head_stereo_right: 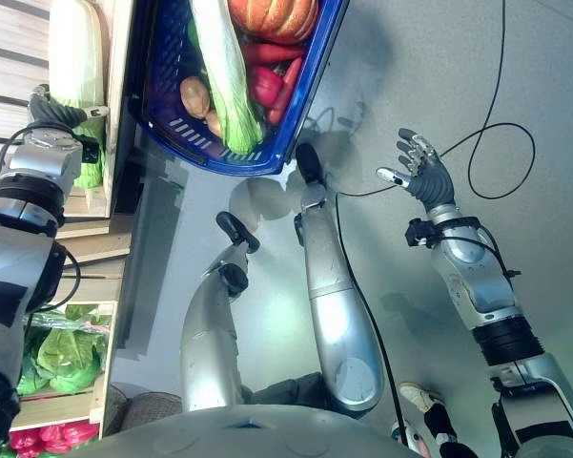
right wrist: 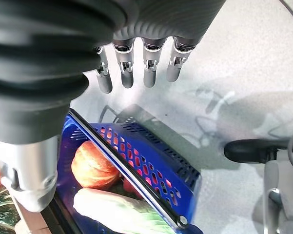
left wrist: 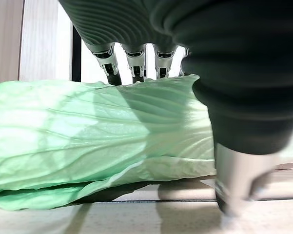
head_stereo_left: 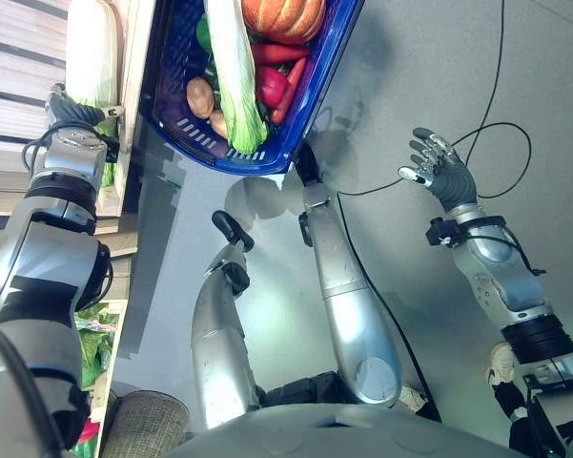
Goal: Pick up fruits and vegetables into the basket
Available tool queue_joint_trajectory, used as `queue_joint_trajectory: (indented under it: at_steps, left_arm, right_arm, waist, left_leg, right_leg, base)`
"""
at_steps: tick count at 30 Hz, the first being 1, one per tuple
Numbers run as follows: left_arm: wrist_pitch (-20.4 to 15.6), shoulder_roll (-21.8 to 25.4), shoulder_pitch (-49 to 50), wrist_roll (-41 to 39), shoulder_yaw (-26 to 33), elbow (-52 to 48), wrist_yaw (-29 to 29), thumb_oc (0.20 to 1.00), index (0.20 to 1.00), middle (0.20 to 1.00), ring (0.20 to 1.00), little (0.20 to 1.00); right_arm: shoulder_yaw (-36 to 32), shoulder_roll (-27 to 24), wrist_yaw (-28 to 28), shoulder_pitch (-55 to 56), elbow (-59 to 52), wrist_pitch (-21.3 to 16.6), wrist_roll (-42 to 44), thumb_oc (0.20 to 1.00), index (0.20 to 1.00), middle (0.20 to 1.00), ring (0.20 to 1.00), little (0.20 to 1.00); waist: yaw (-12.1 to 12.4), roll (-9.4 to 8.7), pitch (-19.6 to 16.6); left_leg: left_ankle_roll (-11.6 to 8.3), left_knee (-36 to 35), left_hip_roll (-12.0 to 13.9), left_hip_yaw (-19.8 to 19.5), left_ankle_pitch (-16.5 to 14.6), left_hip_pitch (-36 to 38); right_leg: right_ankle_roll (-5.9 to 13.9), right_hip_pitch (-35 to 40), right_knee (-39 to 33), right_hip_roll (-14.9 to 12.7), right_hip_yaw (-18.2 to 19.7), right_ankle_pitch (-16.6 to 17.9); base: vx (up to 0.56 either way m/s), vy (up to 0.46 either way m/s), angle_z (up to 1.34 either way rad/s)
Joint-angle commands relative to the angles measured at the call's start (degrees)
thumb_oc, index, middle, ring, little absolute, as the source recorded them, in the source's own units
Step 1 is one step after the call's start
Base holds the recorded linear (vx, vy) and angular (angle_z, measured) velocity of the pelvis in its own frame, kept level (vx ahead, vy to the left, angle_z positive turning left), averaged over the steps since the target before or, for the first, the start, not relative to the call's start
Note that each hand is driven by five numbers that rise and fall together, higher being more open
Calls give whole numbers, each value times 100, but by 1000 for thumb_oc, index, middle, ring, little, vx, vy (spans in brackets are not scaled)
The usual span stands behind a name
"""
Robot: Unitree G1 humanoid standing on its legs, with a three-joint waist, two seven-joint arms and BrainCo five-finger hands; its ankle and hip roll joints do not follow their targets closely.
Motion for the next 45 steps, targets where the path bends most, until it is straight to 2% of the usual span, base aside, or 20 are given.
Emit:
queue_joint_trajectory:
  at_steps: [1, 16, 23, 28, 32, 34, 39, 44, 45]
  left_arm:
    - [284, -311, 505, -70, -22, 541, -569, 203, 203, 203, 203, 203]
    - [116, -579, 836, -105, 26, 223, -637, 200, 200, 200, 200, 200]
    - [-528, -653, 1557, 74, 329, -380, -604, 200, 200, 200, 200, 200]
    - [-1219, -630, 2317, 308, 624, -1327, -338, 200, 200, 200, 200, 200]
    - [-1741, -639, 3100, 843, 826, -2406, 156, 200, 200, 200, 200, 200]
    - [-2116, -754, 3615, 1156, 987, -3006, 393, 200, 200, 200, 200, 200]
    - [-2389, -779, 4413, 1678, 1174, -4283, 629, 200, 200, 200, 200, 200]
    - [-2326, -704, 4893, 2201, 1207, -5544, 676, 200, 200, 200, 200, 200]
    - [-2310, -696, 4908, 2252, 1220, -5692, 648, 200, 200, 200, 200, 200]
  right_arm:
    - [54, 203, -72, 60, -24, -323, 111, 1000, 1000, 1000, 1000, 1000]
    - [-1, 259, -85, 134, -113, -449, 61, 1000, 1000, 1000, 1000, 1000]
    - [-228, 307, -128, 411, -474, -621, -309, 1000, 1000, 1000, 1000, 1000]
    - [-522, 254, -31, 651, -1018, -612, -611, 1000, 1000, 1000, 1000, 1000]
    - [-733, 255, 70, 832, -1444, -551, -779, 1000, 1000, 1000, 1000, 1000]
    - [-833, 293, 169, 910, -1671, -569, -858, 1000, 1000, 1000, 1000, 1000]
    - [-922, 427, 379, 956, -2101, -336, -700, 1000, 1000, 1000, 1000, 1000]
    - [-766, 625, 340, 848, -2464, -117, -405, 1000, 1000, 1000, 1000, 1000]
    - [-737, 644, 299, 782, -2513, -79, -383, 1000, 1000, 1000, 1000, 1000]
  waist:
    - [-134, -290, -98]
    - [-65, -280, -98]
    - [44, -239, -98]
    - [197, -156, -98]
    - [374, -86, -98]
    - [507, -43, -98]
    - [758, -23, -98]
    - [1005, -57, -98]
    - [1032, -69, -98]
  left_leg:
    - [237, 486, -114, 20, -197, -551]
    - [248, 418, -157, -29, -191, -417]
    - [262, 235, -224, -58, -174, 29]
    - [286, 58, -282, -80, -146, 428]
    - [303, -79, -318, -139, -106, 720]
    - [326, -162, -358, -196, -89, 879]
    - [382, -239, -427, -313, -114, 1120]
    - [464, -235, -488, -447, -149, 1312]
    - [521, -285, -490, -400, 23, 1234]
  right_leg:
    - [250, 66, -78, 20, -91, -292]
    - [258, 188, -55, -14, -144, -321]
    - [309, 629, -152, -99, -252, -350]
    - [352, 1061, -246, -190, -377, -408]
    - [404, 1401, -362, -280, -486, -415]
    - [433, 1609, -445, -327, -558, -421]
    - [457, 1992, -566, -368, -689, -469]
    - [457, 2327, -599, -363, -798, -520]
    - [411, 2269, -673, -376, -845, -341]
  base:
    - [-9, -11, 5]
    - [0, -1, 0]
    - [-3, 1, 1]
    - [-34, -10, 6]
    - [-33, -38, 12]
    - [-34, -53, 10]
    - [-35, -81, 11]
    - [-32, -104, 15]
    - [-90, -89, 14]
